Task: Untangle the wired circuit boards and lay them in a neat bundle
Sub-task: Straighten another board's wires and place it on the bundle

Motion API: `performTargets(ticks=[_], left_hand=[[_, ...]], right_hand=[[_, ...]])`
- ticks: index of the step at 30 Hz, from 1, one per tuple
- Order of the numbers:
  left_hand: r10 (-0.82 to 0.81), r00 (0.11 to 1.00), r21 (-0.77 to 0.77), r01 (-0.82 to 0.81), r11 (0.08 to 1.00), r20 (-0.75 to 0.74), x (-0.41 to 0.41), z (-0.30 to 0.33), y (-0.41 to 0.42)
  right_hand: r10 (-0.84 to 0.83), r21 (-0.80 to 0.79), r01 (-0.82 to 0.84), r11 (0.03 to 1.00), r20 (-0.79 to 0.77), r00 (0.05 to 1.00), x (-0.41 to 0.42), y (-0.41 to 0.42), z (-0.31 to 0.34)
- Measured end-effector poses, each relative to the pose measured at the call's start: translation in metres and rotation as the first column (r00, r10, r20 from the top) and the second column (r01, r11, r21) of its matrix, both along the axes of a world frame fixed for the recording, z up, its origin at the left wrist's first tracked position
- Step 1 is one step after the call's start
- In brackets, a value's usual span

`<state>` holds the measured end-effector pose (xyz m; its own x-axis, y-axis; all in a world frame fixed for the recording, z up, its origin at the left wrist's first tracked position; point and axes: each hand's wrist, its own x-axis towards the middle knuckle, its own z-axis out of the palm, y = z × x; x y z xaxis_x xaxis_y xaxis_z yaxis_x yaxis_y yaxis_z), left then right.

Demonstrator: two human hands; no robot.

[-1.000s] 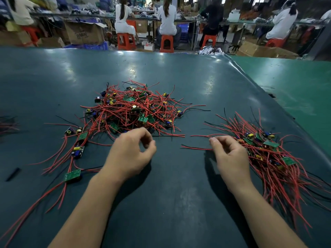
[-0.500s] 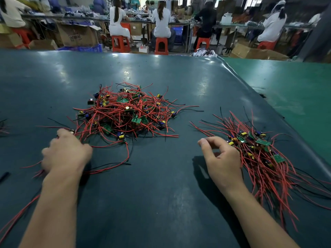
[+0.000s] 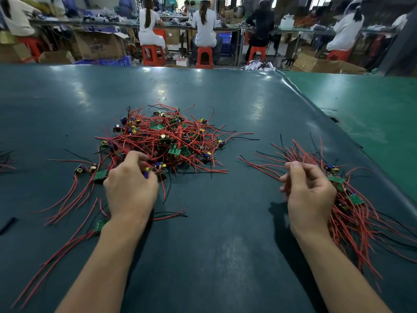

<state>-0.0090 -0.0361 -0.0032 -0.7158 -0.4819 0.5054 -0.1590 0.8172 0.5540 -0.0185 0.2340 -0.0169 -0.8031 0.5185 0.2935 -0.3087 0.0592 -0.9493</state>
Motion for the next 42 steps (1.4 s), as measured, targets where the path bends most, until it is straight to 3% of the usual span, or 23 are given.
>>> performTargets(ticks=[2,5,8,10,12,14,18,20,22,24,25,28,30,32,33,35,39,42], left_hand=[[-0.143,0.974,-0.036,0.139,0.990,-0.177,0.004,0.004,0.009],[-0.434,0.848,-0.204,0.387,0.899,-0.304,0.007,0.005,0.032],[-0.692,0.663,-0.247,0.647,0.722,-0.286,0.012,-0.001,0.060],[-0.789,0.563,-0.247,0.750,0.613,-0.248,0.013,-0.008,0.073],[-0.818,0.517,-0.252,0.781,0.572,-0.253,0.013,-0.013,0.080],[-0.803,0.516,-0.292,0.752,0.591,-0.298,0.011,-0.013,0.083],[-0.786,0.496,-0.411,0.671,0.617,-0.371,0.013,-0.013,0.084],[-0.762,0.560,-0.189,0.751,0.633,-0.324,0.018,-0.015,0.087],[-0.694,0.668,0.198,0.743,0.639,-0.269,0.019,-0.015,0.092],[-0.660,0.695,0.499,0.696,0.516,-0.286,0.016,-0.014,0.093],[-0.654,0.685,0.561,0.694,0.451,-0.322,0.014,-0.012,0.092],[-0.614,0.673,0.663,0.684,0.305,-0.412,0.009,-0.010,0.090],[-0.523,0.699,0.784,0.614,0.088,-0.488,0.008,-0.008,0.091],[-0.445,0.726,0.833,0.547,-0.090,-0.525,0.006,-0.005,0.088],[-0.436,0.731,0.840,0.528,-0.126,-0.525,0.005,-0.004,0.086],[-0.479,0.714,0.848,0.510,-0.143,-0.510,0.005,-0.002,0.084],[-0.619,0.676,0.874,0.485,-0.037,-0.401,0.009,-0.008,0.088],[-0.646,0.598,0.851,0.501,-0.160,-0.474,0.010,-0.009,0.088]], right_hand=[[0.120,0.045,-0.121,0.992,0.031,0.992,0.005,-0.007,0.001],[0.358,0.061,-0.366,0.929,0.109,0.927,0.012,-0.019,0.001],[0.599,-0.137,-0.585,0.799,0.118,0.792,0.017,-0.030,0.002],[0.651,-0.211,-0.624,0.753,0.094,0.754,0.017,-0.031,0.003],[0.630,-0.171,-0.612,0.772,0.079,0.773,0.016,-0.029,0.003],[0.595,-0.145,-0.582,0.800,0.065,0.801,0.014,-0.027,0.003],[0.543,-0.279,-0.521,0.807,0.005,0.840,0.011,-0.025,0.006],[0.549,-0.357,-0.522,0.775,-0.028,0.835,0.010,-0.021,0.007],[0.586,-0.380,-0.553,0.741,-0.036,0.810,0.012,-0.019,0.008],[0.629,-0.347,-0.598,0.723,-0.028,0.777,0.014,-0.020,0.006],[0.649,-0.316,-0.621,0.717,-0.022,0.761,0.015,-0.022,0.006],[0.637,-0.026,-0.637,0.771,0.028,0.770,0.019,-0.026,0.004],[0.602,0.153,-0.601,0.784,0.049,0.797,0.019,-0.029,0.003],[0.559,0.077,-0.561,0.824,0.047,0.828,0.018,-0.029,0.003],[0.541,-0.015,-0.542,0.840,0.060,0.839,0.017,-0.028,0.004],[0.559,-0.149,-0.542,0.827,0.114,0.821,0.015,-0.027,0.006],[0.609,-0.182,-0.582,0.792,0.187,0.770,0.016,-0.027,0.006],[0.570,-0.169,-0.546,0.821,0.178,0.802,0.013,-0.024,0.006]])
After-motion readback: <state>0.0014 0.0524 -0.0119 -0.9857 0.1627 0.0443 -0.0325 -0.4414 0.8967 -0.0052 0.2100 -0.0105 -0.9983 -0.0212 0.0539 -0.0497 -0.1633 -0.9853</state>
